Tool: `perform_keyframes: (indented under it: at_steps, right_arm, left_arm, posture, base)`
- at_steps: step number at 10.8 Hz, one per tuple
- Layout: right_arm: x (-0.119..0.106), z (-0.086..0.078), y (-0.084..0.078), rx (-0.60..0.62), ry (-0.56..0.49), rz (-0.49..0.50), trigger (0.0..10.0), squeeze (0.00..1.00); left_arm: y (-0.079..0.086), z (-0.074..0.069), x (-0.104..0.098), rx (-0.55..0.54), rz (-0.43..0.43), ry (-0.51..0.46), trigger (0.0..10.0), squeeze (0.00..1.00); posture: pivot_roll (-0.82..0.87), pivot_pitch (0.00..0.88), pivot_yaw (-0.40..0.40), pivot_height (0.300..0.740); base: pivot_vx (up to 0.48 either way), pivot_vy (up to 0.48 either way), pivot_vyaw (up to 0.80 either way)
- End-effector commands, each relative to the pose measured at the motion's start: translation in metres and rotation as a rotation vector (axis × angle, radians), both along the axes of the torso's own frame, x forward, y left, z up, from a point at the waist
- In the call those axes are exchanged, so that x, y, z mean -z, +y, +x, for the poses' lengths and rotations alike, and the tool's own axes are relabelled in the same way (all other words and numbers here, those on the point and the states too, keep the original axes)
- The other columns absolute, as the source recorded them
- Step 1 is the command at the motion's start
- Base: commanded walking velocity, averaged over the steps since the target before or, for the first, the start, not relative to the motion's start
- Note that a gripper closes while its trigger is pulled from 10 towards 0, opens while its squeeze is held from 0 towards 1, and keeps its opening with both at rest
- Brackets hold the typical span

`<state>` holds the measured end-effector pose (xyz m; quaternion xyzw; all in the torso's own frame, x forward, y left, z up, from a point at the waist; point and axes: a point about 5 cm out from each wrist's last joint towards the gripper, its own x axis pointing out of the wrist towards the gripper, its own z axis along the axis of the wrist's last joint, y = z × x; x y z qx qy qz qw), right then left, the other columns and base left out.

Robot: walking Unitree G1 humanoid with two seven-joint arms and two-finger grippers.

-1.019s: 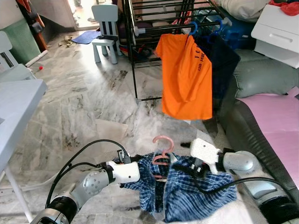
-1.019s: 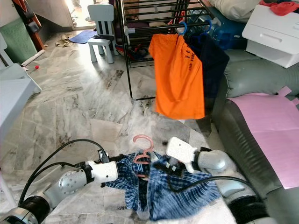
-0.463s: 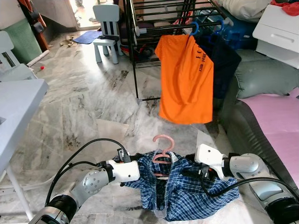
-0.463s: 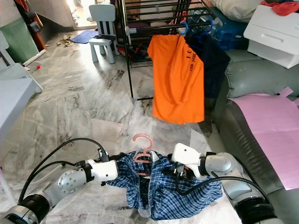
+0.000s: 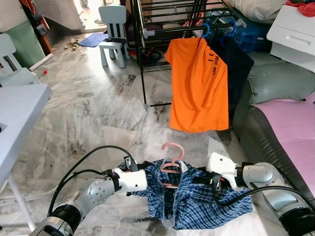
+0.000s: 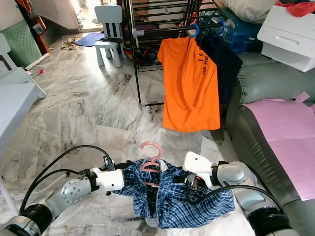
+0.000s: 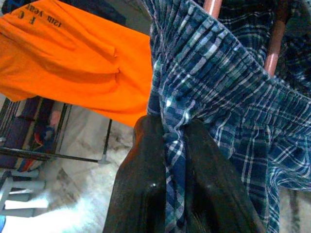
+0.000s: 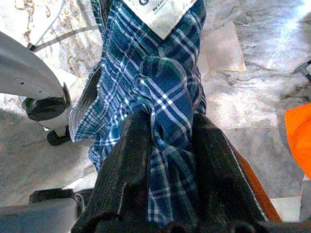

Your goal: Hang hanger

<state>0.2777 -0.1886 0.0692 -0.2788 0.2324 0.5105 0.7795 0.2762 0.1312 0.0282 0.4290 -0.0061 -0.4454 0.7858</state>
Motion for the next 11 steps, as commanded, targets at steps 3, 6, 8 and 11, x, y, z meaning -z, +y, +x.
perform_keyframes:
  at_steps: [3,6,8,11]
  right_arm:
    - [0.0001,-0.0003,-0.0011,-0.015,0.007,-0.011,0.0,0.00]
    - [0.0013,-0.0006,0.0023,-0.017,0.006,-0.002,0.0,0.00]
    - [0.0050,-0.0012,0.0032,-0.010,0.004,-0.005,0.0,0.00]
    - [0.0073,0.0037,0.0040,0.021,-0.031,-0.021,0.0,0.00]
  left_arm:
    - [0.0008,0.0018,-0.0009,-0.003,0.006,-0.014,5.0,0.00]
    - [-0.0001,0.0039,-0.0022,-0.005,0.006,-0.024,5.2,0.00]
    - [0.0027,0.0057,-0.0019,-0.055,-0.020,-0.014,10.0,1.00]
    - [0.0029,0.0034,0.0015,-0.078,-0.054,0.025,10.0,1.00]
  posture:
    - [-0.10,0.000,0.058,0.740]
    - [-0.10,0.000,0.055,0.740]
    - [-0.10,0.000,0.056,0.740]
    - [-0.09,0.000,0.054,0.740]
  base:
    - [0.000,0.000,0.00]
    - [0.000,0.000,0.00]
    - [0.000,0.000,0.00]
    - [0.000,0.000,0.00]
